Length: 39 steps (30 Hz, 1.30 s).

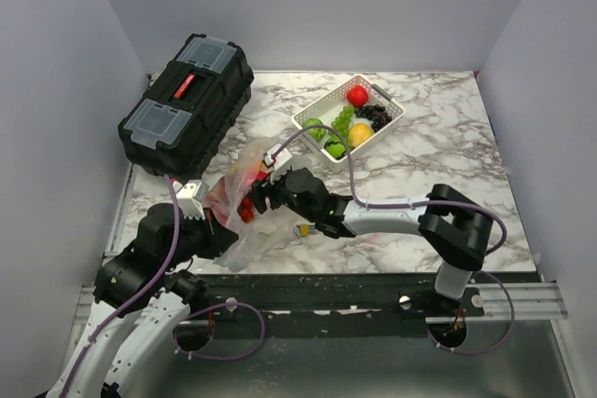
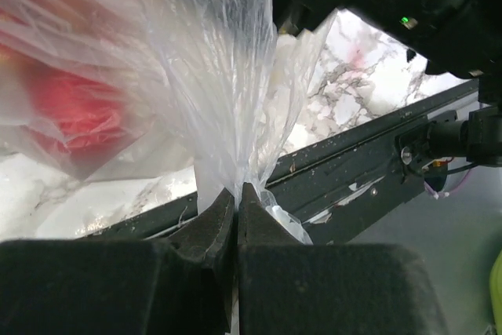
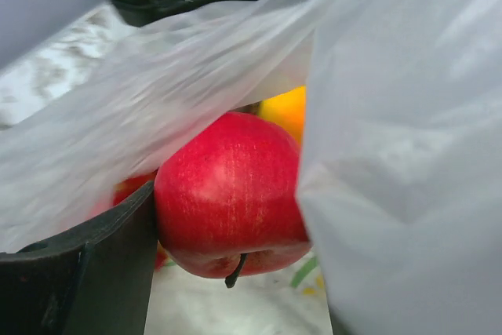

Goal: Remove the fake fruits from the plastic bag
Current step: Take out the fake fruit from the plastic bag, then place the fake fruit in the bin.

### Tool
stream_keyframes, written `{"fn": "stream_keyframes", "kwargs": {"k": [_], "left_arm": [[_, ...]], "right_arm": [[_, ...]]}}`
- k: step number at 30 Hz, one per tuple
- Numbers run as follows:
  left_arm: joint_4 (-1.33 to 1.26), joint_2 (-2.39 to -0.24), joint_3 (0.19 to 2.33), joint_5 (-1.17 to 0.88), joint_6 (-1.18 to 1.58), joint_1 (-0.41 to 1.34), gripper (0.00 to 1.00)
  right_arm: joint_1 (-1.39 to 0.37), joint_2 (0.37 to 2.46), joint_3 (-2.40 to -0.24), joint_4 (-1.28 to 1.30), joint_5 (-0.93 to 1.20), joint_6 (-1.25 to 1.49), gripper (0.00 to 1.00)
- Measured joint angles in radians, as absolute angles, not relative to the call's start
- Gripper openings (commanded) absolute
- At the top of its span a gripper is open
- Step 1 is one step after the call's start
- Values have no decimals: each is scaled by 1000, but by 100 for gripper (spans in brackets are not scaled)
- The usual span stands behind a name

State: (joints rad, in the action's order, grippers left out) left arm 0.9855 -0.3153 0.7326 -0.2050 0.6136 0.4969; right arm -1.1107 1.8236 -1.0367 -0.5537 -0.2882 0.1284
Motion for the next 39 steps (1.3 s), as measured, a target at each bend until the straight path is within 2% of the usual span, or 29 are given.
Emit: {"fn": "stream_keyframes", "kwargs": {"k": [9, 16, 26, 39], "left_arm": [[904, -334, 764, -199, 588, 497, 0], [884, -338, 772, -173, 552, 497, 0], [860, -344, 772, -164, 538, 497, 0], [857, -318, 772, -160, 538, 497, 0]], "right_arm": [[-1111, 1598, -895, -506, -58, 263, 19], [-1111, 1408, -826, -469, -16, 307, 17], [-1111, 1204, -810, -443, -154, 233, 9], [-1049, 1187, -940, -459, -449, 60, 7]]}}
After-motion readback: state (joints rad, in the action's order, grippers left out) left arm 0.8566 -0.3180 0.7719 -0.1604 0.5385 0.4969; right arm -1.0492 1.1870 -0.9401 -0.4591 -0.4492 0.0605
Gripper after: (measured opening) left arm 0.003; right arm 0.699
